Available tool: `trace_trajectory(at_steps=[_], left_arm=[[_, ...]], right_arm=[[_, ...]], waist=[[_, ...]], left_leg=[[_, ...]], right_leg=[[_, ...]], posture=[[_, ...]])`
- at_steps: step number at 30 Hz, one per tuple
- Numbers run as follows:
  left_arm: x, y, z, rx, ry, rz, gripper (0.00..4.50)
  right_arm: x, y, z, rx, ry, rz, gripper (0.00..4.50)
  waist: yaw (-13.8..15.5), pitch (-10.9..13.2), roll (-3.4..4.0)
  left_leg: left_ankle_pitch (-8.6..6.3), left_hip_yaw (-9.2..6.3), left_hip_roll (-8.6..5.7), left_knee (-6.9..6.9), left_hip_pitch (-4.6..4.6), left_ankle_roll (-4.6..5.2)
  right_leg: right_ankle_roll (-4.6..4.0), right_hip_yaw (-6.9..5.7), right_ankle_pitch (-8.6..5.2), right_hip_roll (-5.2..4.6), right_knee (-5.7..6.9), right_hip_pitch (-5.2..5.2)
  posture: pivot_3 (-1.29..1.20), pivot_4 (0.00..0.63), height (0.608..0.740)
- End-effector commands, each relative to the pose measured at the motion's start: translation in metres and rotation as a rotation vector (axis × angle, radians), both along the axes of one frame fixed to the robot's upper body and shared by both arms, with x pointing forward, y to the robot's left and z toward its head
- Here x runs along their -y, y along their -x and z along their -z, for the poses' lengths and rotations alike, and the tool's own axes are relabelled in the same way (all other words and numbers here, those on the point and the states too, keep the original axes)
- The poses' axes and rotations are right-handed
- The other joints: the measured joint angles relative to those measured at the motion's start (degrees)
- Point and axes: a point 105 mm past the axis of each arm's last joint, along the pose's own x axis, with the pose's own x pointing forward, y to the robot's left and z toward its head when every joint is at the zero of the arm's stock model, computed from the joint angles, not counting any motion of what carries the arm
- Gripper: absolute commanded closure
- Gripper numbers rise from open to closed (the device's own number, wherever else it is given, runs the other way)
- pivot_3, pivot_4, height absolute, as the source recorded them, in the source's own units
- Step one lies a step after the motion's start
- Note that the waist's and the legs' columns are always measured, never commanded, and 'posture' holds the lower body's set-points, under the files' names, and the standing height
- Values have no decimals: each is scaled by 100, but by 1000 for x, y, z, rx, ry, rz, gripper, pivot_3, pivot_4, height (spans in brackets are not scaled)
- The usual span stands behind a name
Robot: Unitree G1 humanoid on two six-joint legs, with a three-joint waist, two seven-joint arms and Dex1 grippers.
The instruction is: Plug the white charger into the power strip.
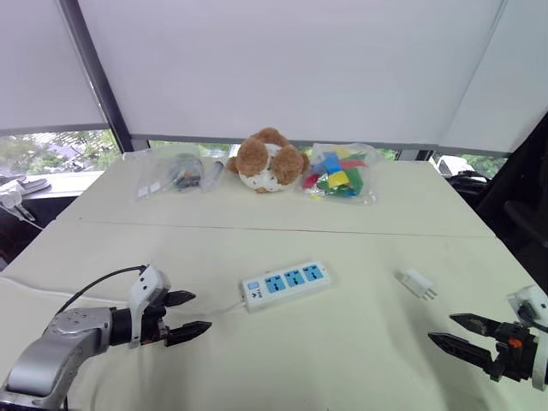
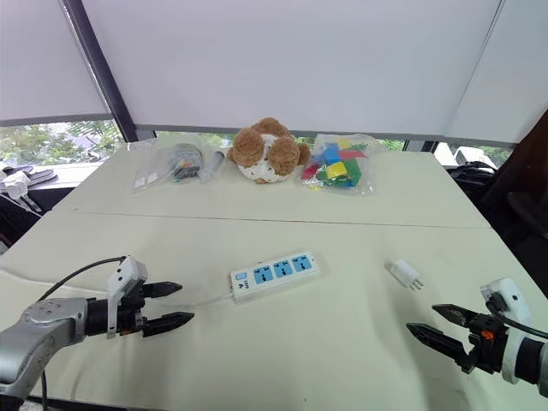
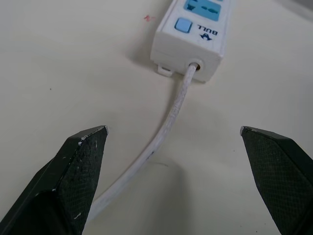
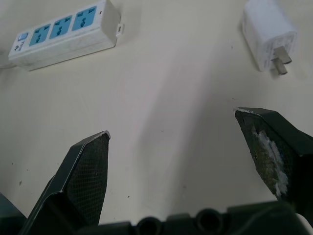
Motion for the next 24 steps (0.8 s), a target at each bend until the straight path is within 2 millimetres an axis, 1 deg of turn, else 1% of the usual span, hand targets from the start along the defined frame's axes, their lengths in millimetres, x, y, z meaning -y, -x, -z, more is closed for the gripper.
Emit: trace_trajectory(at_steps=[1,10,16,24], left_arm=[[-3,-4,-10,63,-9,-1,7],[-6,-14,-10,95,-36,-43,7],[-7,-19,-18,110,-7,-50,7],[-8,-20,-19,97,11,-39,7]], right_arm=[[-3,-2,-4,41,8,-12,46],[-5,-5,0,41,16,-21,46],[-4,-7,1,36,30,-18,46],[-1,-9,0,35,55,-8,46]], waist=[[-2,0,0],[-6,0,0],[0,0,0],[-6,0,0]], left_leg=[[0,0,0,0,0,0],[0,-1,0,0,0,0],[0,-1,0,2,0,0],[0,-1,0,1,0,0]], right_leg=[[0,0,0,0,0,0],[16,0,8,1,1,0],[16,0,9,1,1,1],[18,0,10,2,2,0]], posture=[[0,150,739],[0,150,739],[0,150,739],[0,150,739]])
